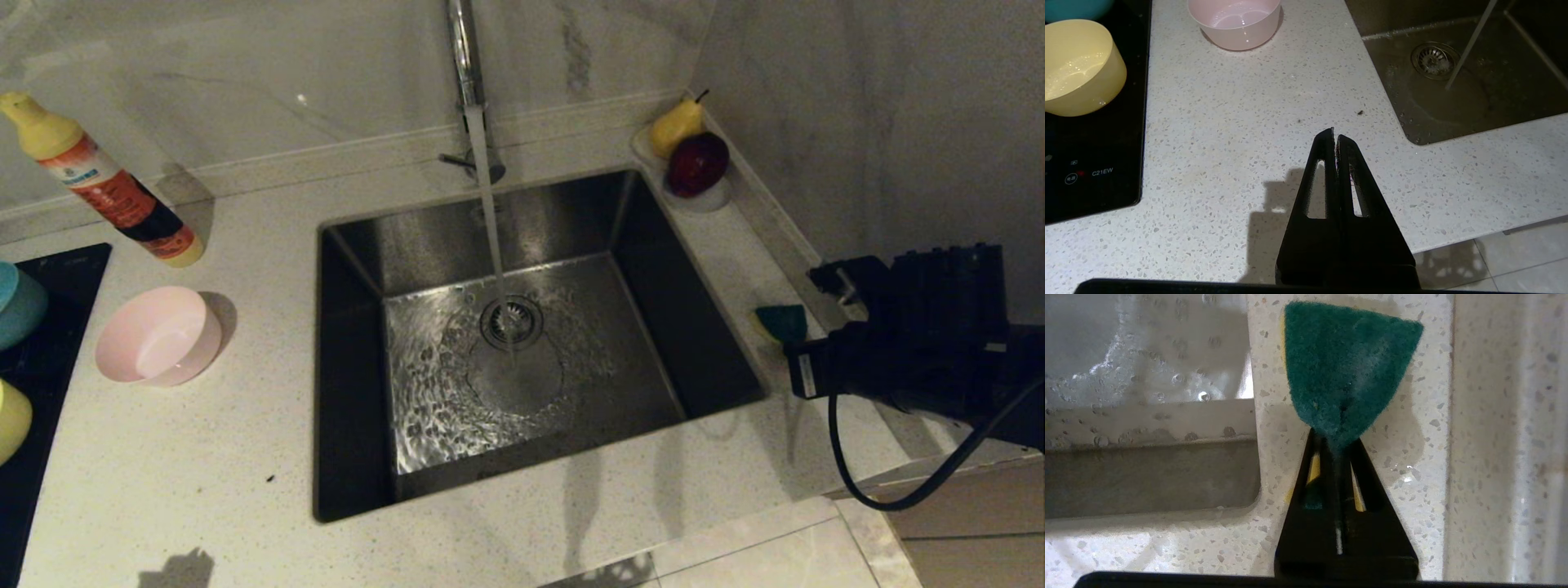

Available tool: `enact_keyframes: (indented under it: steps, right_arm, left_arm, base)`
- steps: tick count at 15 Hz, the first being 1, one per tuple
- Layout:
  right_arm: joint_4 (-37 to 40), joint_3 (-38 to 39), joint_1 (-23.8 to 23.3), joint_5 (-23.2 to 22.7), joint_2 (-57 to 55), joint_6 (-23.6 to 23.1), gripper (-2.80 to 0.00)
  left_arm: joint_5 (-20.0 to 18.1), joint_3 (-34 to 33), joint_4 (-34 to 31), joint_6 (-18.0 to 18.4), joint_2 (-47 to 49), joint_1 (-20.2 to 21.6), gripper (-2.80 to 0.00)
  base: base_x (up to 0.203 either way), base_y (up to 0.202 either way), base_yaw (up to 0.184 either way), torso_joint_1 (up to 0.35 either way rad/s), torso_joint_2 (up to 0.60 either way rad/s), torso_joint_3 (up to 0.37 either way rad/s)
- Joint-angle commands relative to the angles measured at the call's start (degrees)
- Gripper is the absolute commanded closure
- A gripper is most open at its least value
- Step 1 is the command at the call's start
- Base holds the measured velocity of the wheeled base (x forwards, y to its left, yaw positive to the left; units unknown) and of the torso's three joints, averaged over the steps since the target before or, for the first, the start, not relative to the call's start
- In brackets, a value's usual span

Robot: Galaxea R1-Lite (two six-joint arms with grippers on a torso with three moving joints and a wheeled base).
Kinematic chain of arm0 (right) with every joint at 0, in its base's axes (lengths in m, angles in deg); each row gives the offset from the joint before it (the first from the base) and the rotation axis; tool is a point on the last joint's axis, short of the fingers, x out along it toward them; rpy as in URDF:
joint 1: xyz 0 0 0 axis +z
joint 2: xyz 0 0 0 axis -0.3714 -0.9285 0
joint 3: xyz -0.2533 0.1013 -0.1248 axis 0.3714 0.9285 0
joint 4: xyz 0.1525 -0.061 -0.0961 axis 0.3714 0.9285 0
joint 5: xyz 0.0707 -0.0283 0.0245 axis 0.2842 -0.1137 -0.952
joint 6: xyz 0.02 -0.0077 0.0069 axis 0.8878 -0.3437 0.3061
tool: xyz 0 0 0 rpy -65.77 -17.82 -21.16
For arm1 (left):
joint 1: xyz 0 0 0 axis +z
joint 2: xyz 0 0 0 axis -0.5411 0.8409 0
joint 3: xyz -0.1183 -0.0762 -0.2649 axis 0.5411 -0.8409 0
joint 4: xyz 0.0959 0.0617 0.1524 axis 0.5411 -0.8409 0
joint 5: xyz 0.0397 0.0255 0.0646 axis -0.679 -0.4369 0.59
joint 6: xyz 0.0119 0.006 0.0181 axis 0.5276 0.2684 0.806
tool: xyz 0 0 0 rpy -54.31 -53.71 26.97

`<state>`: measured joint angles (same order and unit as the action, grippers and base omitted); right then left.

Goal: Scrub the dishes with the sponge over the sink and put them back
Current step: Put down the sponge

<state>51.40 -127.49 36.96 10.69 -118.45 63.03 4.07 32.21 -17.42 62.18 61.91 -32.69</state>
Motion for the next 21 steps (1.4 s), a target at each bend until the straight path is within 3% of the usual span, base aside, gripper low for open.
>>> enact_keyframes:
  steps: [1,11,15,21]
  right_arm:
    - [-0.19,-0.25,0.05,0.03,-0.34,-0.10,-2.80]
    - [0.16,-1.04,0.40,0.03,1.07,-0.01,-2.80]
    - [0.59,-0.65,4.05,2.06,2.40,2.83,-2.80]
    - [2.48,-2.33,4.36,2.22,6.96,4.56,-2.80]
  left_arm:
    - [0.06,-2.29,0.06,-0.04,0.02,0.01,0.00]
    - [0.06,-2.29,0.06,-0.04,0.02,0.01,0.00]
    - [0.03,-2.29,0.06,0.00,0.09,0.10,0.00]
    - [0.06,-2.29,0.06,-0.04,0.02,0.01,0.00]
  base:
    - [0.000,0.000,0.000,0.000,0.00,0.000]
    - [0.000,0.000,0.000,0.000,0.00,0.000]
    - [0.000,0.000,0.000,0.000,0.00,0.000]
    - [0.000,0.000,0.000,0.000,0.00,0.000]
